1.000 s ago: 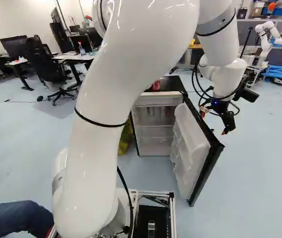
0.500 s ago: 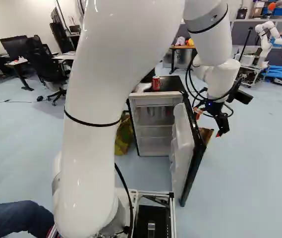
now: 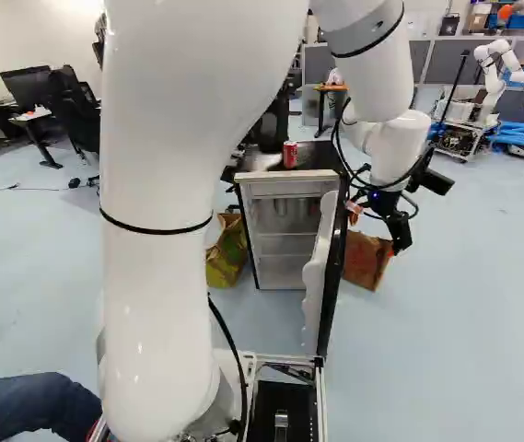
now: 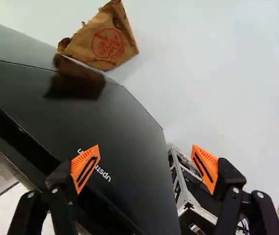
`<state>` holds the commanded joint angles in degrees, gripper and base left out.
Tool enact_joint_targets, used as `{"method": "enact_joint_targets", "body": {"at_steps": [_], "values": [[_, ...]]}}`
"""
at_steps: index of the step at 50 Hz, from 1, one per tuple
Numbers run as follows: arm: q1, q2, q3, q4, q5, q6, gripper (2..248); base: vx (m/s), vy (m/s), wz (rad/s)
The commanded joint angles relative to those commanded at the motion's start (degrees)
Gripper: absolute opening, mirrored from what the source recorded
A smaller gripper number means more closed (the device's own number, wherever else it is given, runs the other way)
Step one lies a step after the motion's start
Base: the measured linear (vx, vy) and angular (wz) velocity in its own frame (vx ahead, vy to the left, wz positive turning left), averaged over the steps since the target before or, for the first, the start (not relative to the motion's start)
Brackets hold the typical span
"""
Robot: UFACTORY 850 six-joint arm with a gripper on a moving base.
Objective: Grab a drink from the fridge
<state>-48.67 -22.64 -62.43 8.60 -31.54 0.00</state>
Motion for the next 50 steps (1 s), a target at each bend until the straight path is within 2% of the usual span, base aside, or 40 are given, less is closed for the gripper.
{"method": "enact_joint_targets", "body": {"at_steps": [21,50], "values": [[1.88,3.38,4.6,-0.41,0.0,0.0,247,0.0,0.0,0.0],[5.65,7.53,10.08,-4.22,0.18,0.0,247,0.0,0.0,0.0]]}}
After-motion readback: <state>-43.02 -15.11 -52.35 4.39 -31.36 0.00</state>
